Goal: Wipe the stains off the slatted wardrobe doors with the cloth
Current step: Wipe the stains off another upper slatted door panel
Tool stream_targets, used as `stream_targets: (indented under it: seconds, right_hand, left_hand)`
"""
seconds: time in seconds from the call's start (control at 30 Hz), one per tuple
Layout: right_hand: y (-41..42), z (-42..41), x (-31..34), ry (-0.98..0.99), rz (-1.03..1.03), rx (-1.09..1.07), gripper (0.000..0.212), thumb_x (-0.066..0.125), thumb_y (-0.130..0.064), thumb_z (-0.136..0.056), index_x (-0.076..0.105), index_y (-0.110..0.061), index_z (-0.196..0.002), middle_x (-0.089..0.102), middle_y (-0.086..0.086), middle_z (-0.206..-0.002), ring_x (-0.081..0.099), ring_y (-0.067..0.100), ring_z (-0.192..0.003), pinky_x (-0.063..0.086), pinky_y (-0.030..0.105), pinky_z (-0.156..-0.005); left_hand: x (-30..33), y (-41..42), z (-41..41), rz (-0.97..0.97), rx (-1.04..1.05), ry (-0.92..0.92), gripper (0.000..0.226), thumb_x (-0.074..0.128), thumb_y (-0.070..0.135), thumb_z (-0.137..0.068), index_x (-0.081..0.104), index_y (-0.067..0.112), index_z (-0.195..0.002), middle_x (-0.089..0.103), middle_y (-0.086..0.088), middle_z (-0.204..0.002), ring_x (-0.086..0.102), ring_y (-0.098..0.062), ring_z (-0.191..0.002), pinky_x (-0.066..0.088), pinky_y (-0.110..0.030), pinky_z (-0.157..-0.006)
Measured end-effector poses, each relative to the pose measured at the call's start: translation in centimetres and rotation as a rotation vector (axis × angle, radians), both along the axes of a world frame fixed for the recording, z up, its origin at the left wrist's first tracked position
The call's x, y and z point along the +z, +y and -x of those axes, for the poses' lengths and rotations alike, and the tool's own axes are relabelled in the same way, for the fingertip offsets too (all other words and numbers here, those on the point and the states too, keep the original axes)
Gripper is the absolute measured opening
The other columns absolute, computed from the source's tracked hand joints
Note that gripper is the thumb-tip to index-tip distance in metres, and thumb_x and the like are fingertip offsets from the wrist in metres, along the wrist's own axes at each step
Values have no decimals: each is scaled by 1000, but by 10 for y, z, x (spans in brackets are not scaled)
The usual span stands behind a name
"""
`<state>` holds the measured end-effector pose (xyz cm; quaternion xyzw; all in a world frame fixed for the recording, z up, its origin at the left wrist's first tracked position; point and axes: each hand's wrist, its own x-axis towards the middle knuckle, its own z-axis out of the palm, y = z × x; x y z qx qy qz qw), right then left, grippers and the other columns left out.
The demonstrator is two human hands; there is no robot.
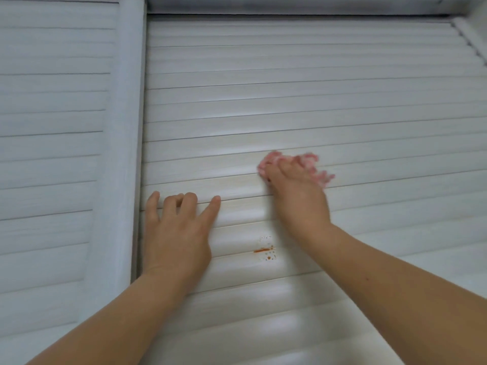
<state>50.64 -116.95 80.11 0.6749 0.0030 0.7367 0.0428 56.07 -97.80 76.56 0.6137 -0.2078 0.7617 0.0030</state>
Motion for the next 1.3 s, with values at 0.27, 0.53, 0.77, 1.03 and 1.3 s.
stream_targets:
  seconds: [0.27,0.53,0.77,1.03,1.3]
  right_hand:
    - [-57,11,24,124,98,-139,42,38,-22,-86,53,-21,-125,52,6,-131,42,31,-120,30,46,-99]
    - [-94,19,10,2,-259,-80,34,38,-14,-97,49,-21,-129,49,8,-130,41,32,-119,35,42,-81]
    - [-45,9,-61,15,90,-120,49,38,-3,-77,64,-7,-118,61,17,-121,53,40,-114,47,47,-88]
    - [-45,18,-45,176,189,-170,49,33,-10,-81,63,-8,-119,61,17,-122,55,45,-113,50,54,-81]
    - [-22,26,-78,254,182,-7,52,30,-1,-80,58,-3,-125,58,19,-125,50,44,-119,43,59,-93]
  left_hand:
    - [-7,-11,-5,31,-41,82,66,70,-8,-53,65,12,-116,61,-13,-119,52,-29,-111,16,-54,-102]
    - [-6,-7,2,6,11,174,72,70,-9,-50,63,13,-119,61,-12,-121,57,-31,-110,15,-52,-100]
    - [-8,-10,19,12,-24,356,72,42,3,-84,20,28,-148,15,3,-155,9,-17,-141,-9,-48,-109]
    - [-26,-1,13,-21,-167,316,62,50,-9,-66,56,8,-125,48,-14,-138,42,-30,-130,13,-48,-110]
    - [-59,19,14,-112,-88,383,67,65,-4,-60,56,5,-125,54,-14,-132,51,-30,-123,28,-58,-102]
